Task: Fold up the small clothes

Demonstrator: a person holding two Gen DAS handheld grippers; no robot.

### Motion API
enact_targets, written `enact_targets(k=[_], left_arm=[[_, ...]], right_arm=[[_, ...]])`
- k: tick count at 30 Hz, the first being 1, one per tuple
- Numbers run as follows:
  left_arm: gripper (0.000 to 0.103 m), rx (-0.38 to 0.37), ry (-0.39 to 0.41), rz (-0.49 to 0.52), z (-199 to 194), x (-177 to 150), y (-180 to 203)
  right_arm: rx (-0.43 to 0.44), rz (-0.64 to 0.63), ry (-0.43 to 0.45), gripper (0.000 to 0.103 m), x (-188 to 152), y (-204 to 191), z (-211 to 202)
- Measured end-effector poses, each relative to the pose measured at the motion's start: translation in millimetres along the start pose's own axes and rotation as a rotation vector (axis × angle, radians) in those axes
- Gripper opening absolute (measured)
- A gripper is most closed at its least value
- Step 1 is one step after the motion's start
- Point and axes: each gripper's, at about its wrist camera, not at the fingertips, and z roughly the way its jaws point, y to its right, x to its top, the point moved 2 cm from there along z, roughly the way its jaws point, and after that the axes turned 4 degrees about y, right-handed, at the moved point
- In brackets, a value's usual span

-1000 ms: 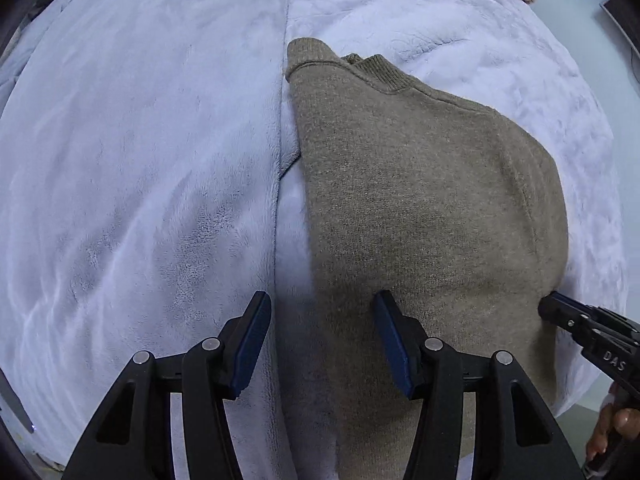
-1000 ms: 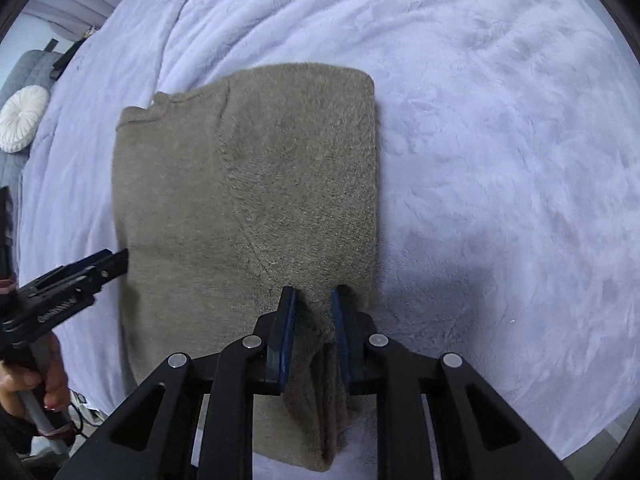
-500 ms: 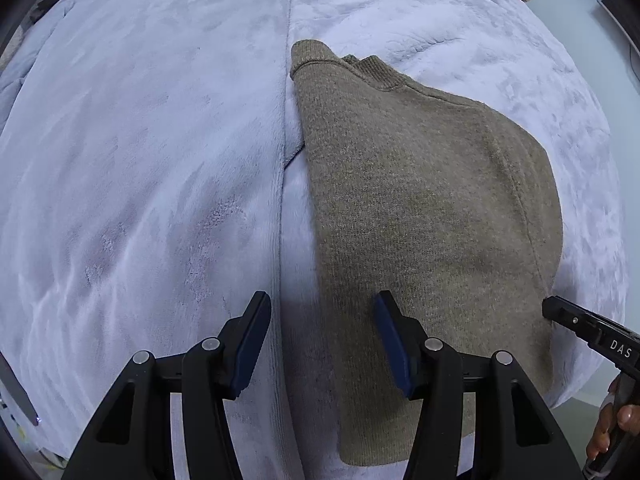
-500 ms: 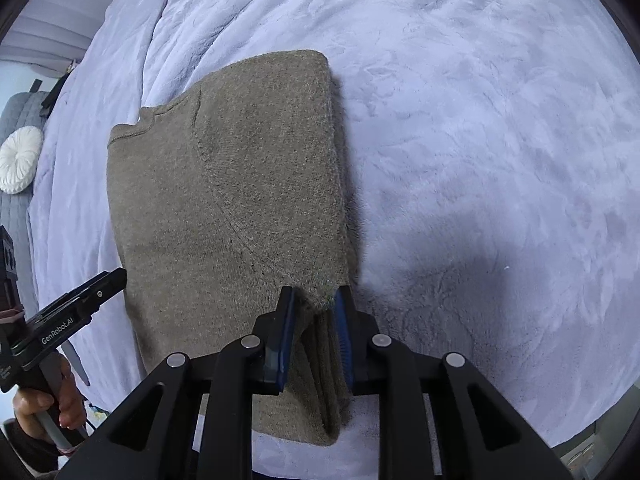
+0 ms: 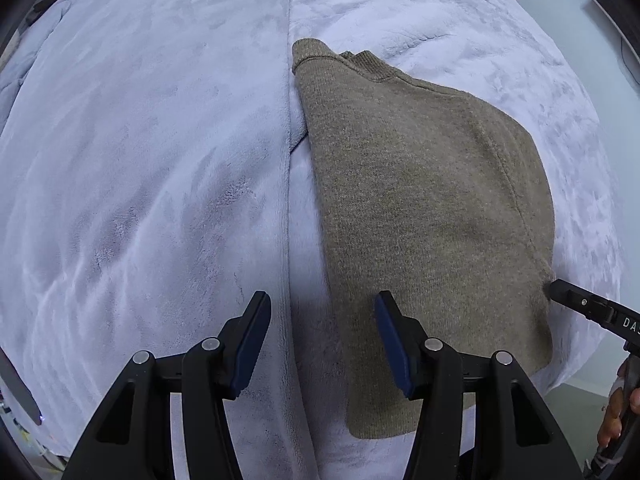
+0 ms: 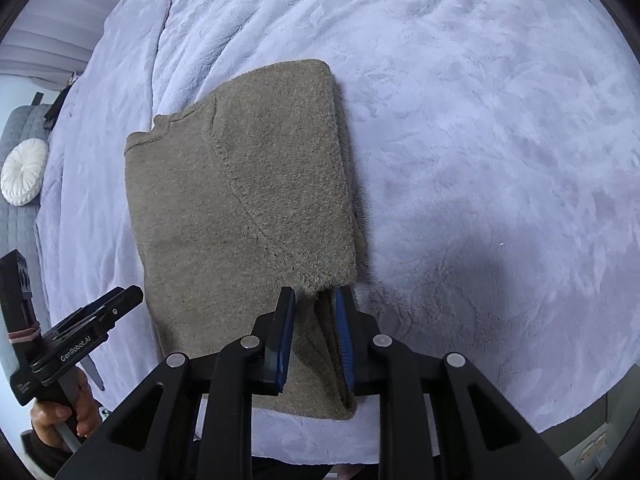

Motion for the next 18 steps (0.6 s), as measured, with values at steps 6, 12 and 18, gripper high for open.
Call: enact_targets(k=[6, 12, 18], left_arm=[[0.056, -0.015, -0.002, -0.002, -3.2, -5.2, 9.9], [0.056, -0.014, 0.026, -0.041, -12.4, -9.5, 16.2], [0.056, 0.010, 0.029, -0.051, -18.2, -11.8, 14.0]], right_arm=[[0.001, 0.017, -0.011, 0.029, -5.8, -5.1, -0.5], [-0.064, -0.017, 0.036, 0.030, -9.0, -13.3, -12.1], [-0.074, -0.036, 0.053, 0.045, -4.1, -20.5, -15.7]])
